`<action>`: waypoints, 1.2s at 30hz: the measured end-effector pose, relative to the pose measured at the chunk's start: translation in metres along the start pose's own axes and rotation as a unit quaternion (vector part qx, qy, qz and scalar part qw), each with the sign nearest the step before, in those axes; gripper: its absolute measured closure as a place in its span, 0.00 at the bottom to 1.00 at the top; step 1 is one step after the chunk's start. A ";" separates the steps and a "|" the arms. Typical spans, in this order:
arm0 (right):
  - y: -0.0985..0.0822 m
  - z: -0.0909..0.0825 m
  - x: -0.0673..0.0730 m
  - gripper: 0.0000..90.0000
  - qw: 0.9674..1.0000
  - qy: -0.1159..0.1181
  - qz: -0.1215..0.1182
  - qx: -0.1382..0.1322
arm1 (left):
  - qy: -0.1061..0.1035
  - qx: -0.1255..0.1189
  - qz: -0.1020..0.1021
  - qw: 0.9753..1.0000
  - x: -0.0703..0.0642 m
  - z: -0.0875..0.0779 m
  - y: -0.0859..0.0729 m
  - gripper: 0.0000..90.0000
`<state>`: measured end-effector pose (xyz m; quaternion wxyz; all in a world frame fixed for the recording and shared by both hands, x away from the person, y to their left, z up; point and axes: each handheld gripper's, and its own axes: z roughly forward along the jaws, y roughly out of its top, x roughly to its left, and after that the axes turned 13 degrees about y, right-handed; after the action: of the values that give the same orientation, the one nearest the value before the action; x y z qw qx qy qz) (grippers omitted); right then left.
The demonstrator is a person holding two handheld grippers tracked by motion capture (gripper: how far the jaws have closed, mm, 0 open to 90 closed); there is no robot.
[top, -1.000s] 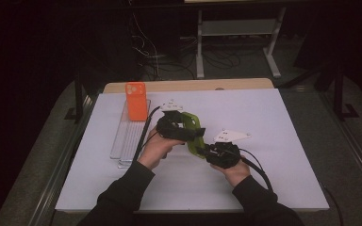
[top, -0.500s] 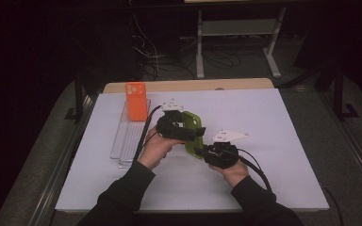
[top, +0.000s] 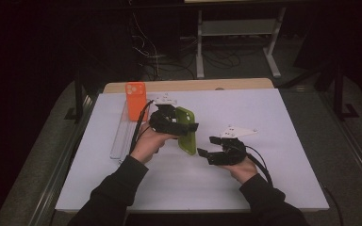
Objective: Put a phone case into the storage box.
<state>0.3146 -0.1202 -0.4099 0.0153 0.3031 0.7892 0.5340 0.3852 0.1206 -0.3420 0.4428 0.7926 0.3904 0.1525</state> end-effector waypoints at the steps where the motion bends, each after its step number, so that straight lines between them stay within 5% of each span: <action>1: -0.001 -0.001 -0.003 0.22 1.000 -0.004 0.001 0.009 | 0.001 0.002 -0.001 1.000 0.002 -0.002 0.002 0.16; 9: -0.014 -0.014 -0.016 0.00 0.998 -0.032 -0.001 0.056 | 0.030 0.002 -0.005 1.000 0.025 -0.016 0.023 0.16; 18: -0.029 -0.037 -0.027 0.00 0.996 -0.050 -0.024 0.071 | 0.078 -0.006 -0.016 0.997 0.051 -0.038 0.040 0.16; 24: -0.040 -0.050 -0.026 0.00 0.995 -0.056 -0.025 0.079 | 0.119 0.000 -0.019 0.993 0.068 -0.055 0.049 0.16; 29: -0.047 -0.057 -0.025 0.00 0.995 -0.056 -0.027 0.084 | 0.173 0.005 -0.026 0.985 0.088 -0.066 0.054 0.16; 36: -0.049 -0.059 -0.028 0.00 0.995 -0.056 -0.028 0.084 | 0.240 0.024 -0.058 0.969 0.120 -0.066 0.053 0.16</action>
<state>0.2939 -0.1952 -0.4347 0.0485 0.3108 0.8373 0.4473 0.4504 0.2336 -0.2741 0.3250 0.7195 0.5338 0.3030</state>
